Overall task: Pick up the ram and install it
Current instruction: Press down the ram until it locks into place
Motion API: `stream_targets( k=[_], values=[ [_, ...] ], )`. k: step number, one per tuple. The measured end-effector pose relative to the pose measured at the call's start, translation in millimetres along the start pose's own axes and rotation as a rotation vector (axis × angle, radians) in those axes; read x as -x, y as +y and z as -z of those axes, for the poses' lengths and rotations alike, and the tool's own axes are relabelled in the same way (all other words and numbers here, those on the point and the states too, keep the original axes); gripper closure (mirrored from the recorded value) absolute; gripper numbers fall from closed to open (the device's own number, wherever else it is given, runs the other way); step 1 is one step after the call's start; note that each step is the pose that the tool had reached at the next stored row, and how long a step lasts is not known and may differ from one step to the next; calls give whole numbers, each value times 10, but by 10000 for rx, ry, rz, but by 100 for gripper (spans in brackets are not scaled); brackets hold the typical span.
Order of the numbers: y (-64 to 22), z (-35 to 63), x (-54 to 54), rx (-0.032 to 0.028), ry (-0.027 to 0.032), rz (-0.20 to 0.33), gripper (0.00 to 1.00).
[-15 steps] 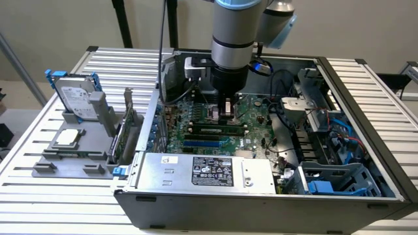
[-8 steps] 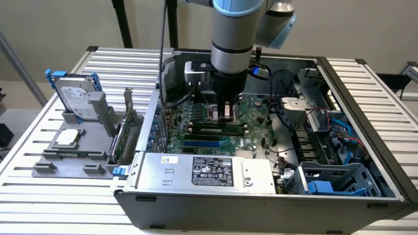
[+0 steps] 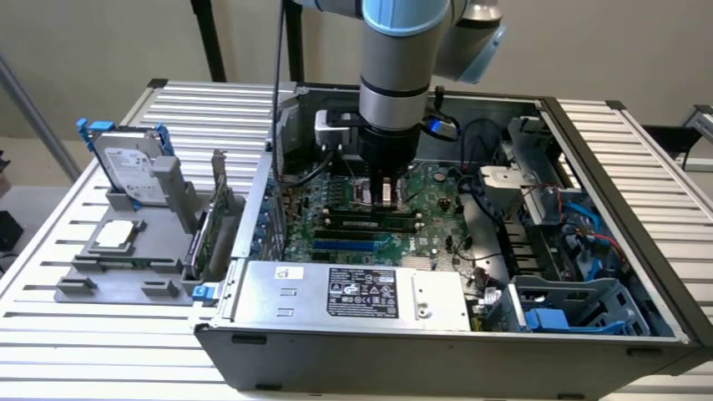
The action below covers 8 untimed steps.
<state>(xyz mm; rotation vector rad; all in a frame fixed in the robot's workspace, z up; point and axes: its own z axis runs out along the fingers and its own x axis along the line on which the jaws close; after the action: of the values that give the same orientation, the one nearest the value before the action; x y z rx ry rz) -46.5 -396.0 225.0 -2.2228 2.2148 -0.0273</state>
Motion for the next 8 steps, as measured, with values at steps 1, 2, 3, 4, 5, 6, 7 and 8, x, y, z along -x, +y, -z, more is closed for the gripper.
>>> stream_targets(
  k=[1,2,3,4,5,6,7,8],
  values=[
    [-1,20,1,0,-10,0,89],
    [-1,54,2,6,-19,-2,89],
    [-2,100,1,17,-9,-1,89],
    [-2,146,0,24,-7,-1,89],
    [-3,192,-1,32,-5,0,89],
    [-4,239,-1,39,-4,0,89],
    [-4,266,-1,44,-5,0,89],
    [-4,273,-1,45,-5,0,89]
  ],
)
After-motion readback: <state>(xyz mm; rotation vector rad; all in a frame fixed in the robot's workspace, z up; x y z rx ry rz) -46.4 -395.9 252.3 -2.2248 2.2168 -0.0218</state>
